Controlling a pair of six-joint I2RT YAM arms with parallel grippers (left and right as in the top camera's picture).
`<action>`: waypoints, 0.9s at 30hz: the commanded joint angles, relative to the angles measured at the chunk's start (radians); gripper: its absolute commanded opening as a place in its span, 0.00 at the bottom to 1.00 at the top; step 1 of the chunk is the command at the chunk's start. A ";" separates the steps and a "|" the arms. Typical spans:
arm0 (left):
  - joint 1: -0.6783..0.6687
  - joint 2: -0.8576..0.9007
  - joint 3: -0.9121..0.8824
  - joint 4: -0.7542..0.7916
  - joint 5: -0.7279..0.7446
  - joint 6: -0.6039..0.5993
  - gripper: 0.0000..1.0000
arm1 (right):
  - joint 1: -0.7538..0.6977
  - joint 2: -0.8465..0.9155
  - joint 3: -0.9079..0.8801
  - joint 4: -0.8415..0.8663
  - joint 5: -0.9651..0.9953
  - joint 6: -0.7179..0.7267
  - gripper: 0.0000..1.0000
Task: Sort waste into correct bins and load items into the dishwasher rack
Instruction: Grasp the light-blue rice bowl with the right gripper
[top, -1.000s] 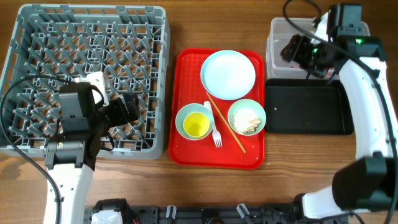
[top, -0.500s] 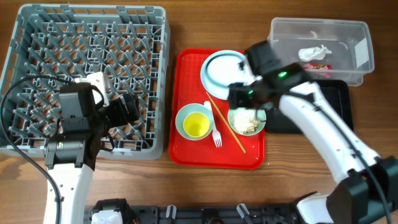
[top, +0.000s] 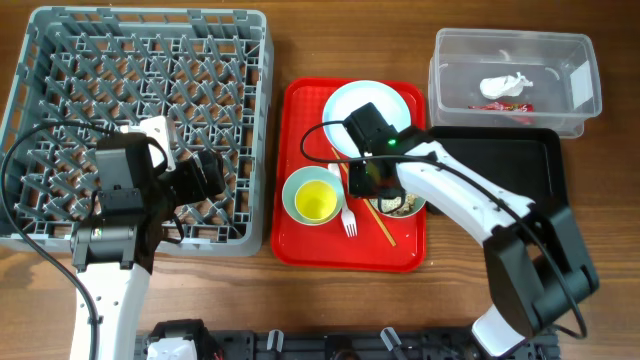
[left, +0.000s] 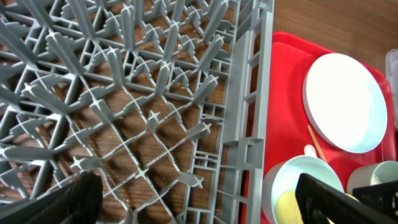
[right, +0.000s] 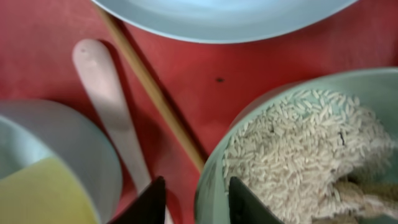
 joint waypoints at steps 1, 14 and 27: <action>0.008 0.000 0.021 -0.001 -0.002 -0.002 1.00 | 0.004 0.030 -0.009 0.014 0.025 0.031 0.22; 0.008 0.000 0.021 -0.002 -0.002 -0.002 1.00 | 0.004 0.061 -0.006 0.008 0.009 0.056 0.04; 0.008 0.000 0.021 -0.001 -0.002 -0.002 1.00 | -0.200 -0.187 0.182 -0.077 -0.087 -0.037 0.04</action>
